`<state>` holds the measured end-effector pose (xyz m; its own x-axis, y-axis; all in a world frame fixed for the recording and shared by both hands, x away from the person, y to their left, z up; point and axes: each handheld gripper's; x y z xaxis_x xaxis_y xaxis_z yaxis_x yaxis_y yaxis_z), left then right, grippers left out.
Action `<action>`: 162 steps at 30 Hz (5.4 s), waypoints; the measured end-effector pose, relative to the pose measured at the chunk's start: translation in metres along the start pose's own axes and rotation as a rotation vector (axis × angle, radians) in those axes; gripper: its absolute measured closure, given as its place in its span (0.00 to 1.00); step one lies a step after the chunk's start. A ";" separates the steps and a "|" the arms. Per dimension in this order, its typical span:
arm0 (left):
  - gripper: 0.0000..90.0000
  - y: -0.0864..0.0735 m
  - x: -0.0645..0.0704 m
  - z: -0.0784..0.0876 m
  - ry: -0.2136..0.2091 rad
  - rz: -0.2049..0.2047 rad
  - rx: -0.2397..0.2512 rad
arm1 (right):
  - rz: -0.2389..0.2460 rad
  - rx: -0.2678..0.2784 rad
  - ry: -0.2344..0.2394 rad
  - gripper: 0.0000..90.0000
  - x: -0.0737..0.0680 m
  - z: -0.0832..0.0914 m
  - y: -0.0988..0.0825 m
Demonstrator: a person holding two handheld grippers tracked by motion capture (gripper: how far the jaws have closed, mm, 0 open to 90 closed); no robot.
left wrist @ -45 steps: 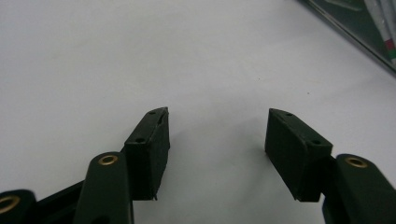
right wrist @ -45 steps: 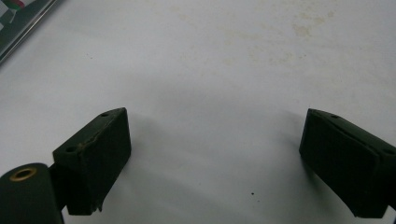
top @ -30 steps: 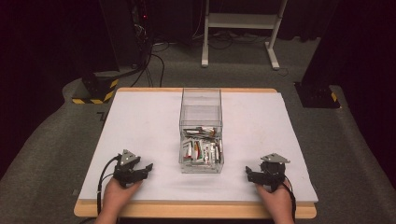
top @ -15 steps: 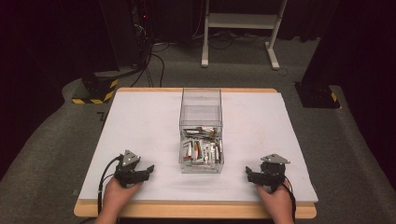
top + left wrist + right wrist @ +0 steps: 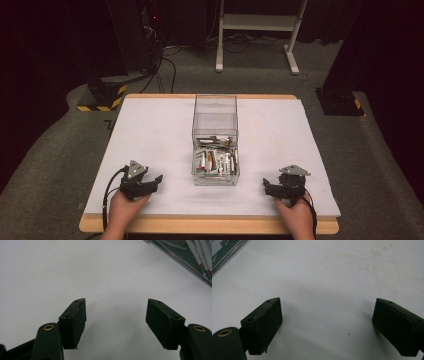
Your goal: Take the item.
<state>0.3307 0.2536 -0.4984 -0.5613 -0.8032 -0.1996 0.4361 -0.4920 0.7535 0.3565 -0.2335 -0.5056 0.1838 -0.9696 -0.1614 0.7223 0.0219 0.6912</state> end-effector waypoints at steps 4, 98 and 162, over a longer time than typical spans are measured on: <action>0.37 0.002 0.002 0.003 -0.007 0.001 0.016 | 0.000 0.000 0.000 0.10 0.000 0.000 0.000; 0.41 0.096 0.063 0.033 -0.144 -0.092 0.235 | -0.003 0.002 0.000 0.11 0.000 0.000 -0.001; 0.73 0.127 0.085 -0.015 -0.114 -0.090 0.151 | -0.007 0.001 0.001 0.11 0.000 0.001 -0.001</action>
<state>0.3493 0.1174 -0.4290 -0.6730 -0.7107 -0.2049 0.2749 -0.4976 0.8227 0.3548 -0.2334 -0.5058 0.1795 -0.9695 -0.1669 0.7227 0.0148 0.6910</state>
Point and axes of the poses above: each handheld gripper's, and its own axes: z roughly backward along the jaws, y roughly out of its top, x roughly to its right, and after that the axes turned 15 degrees about -z, right-handed
